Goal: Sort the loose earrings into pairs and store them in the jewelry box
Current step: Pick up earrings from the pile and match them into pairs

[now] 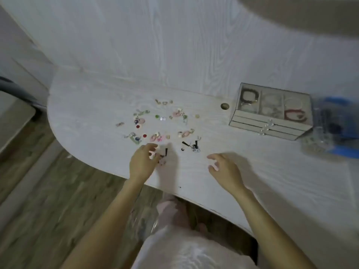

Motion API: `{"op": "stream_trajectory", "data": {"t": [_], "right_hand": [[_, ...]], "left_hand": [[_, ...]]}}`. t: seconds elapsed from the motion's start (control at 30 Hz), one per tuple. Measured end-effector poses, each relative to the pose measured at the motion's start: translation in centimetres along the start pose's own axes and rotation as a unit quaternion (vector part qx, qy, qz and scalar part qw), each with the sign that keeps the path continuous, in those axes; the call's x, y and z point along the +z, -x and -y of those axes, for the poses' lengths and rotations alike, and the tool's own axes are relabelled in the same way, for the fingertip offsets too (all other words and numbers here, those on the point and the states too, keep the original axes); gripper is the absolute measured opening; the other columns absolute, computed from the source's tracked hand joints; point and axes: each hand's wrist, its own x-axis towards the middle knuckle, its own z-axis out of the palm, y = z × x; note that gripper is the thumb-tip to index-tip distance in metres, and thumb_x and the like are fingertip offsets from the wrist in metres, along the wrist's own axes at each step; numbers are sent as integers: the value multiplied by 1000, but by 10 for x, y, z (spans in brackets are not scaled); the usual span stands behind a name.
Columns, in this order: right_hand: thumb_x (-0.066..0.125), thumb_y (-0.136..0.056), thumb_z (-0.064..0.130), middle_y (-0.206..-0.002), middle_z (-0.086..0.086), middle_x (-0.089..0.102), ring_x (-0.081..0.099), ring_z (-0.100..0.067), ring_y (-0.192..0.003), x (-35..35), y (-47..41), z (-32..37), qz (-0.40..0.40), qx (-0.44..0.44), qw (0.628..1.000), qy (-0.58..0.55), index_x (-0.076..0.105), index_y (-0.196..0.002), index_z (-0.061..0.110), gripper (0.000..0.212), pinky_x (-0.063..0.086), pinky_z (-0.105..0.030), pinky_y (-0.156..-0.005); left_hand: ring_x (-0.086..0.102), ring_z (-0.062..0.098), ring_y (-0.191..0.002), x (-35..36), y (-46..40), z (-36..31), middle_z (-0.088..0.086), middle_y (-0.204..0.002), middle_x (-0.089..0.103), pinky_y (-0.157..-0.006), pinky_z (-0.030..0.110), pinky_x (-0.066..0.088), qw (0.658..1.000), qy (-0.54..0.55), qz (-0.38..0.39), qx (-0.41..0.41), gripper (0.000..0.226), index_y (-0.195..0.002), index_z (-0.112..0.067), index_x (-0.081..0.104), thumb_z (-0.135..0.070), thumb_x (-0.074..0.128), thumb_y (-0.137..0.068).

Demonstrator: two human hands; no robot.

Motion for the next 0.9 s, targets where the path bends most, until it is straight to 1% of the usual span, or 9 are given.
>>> {"op": "stream_trajectory", "data": {"t": [0.1, 0.2, 0.27, 0.37, 0.43, 0.53, 0.7, 0.8, 0.9], "right_hand": [[57, -89, 19, -120, -1, 56, 56, -21, -103, 17, -19, 4, -6, 1, 1000, 14, 56, -120, 20, 31, 48, -34, -82], [56, -89, 16, -122, -3, 56, 55, -22, -105, 30, -38, 12, 0, -4, 1000, 27, 55, -122, 16, 33, 47, -34, -85], [56, -89, 13, -123, -6, 56, 50, -25, -112, 35, -51, 16, -16, -22, 998, 49, 54, -123, 11, 34, 45, -35, -90], [57, -87, 9, -122, -9, 57, 47, -28, -113, 43, -67, 21, -36, -46, 994, 96, 56, -121, 9, 34, 44, -38, -94], [59, -85, 7, -117, -9, 59, 49, -29, -109, 47, -71, 22, -33, -55, 992, 113, 60, -116, 10, 31, 47, -41, -90], [61, -85, 9, -108, -9, 59, 51, -27, -103, 51, -66, 21, -31, -43, 991, 124, 64, -103, 8, 18, 51, -40, -78], [62, -86, 10, -97, -9, 57, 55, -24, -88, 54, -53, 14, -39, -14, 994, 100, 61, -90, 7, 5, 52, -36, -66], [62, -84, 8, -94, -7, 57, 55, -24, -86, 57, -47, 11, -51, -3, 996, 78, 60, -88, 8, 4, 51, -33, -66], [63, -83, 8, -99, -6, 57, 57, -24, -88, 59, -42, 9, -62, -1, 997, 50, 60, -95, 9, 13, 54, -38, -72]], "left_hand": [[54, 27, -107, 18, 0, 19, 9, -121, 57, -84, 39, 47, 998, -42, 31, -29, 42, -123, -19, 56, -26, 66, -83], [45, 30, -117, 31, -5, 26, 10, -127, 52, -90, 42, 45, 995, -76, 53, -34, 47, -127, -19, 53, -30, 65, -83], [44, 31, -116, 36, -12, 25, 9, -126, 53, -92, 41, 40, 993, -107, 55, 0, 42, -125, -18, 55, -29, 63, -84], [47, 32, -108, 40, -18, 19, 7, -110, 62, -87, 39, 32, 983, -174, 31, 46, 22, -104, -19, 68, -27, 65, -83], [49, 32, -103, 40, -21, 24, 5, -101, 63, -81, 39, 29, 982, -180, 8, 58, 13, -91, -20, 71, -26, 69, -80], [50, 31, -97, 40, -24, 35, 2, -96, 63, -74, 36, 22, 983, -167, -7, 68, 9, -79, -22, 72, -28, 75, -73], [52, 32, -91, 40, -30, 35, 3, -94, 65, -72, 33, 21, 984, -144, 19, 105, 9, -77, -20, 72, -25, 77, -70], [53, 28, -84, 43, -26, 29, 1, -89, 66, -69, 30, 19, 982, -117, 17, 145, 8, -81, -21, 72, -27, 66, -78], [55, 25, -78, 47, -17, 17, -1, -85, 68, -68, 29, 25, 980, -91, 37, 171, 31, -88, -22, 71, -36, 44, -84]]}}
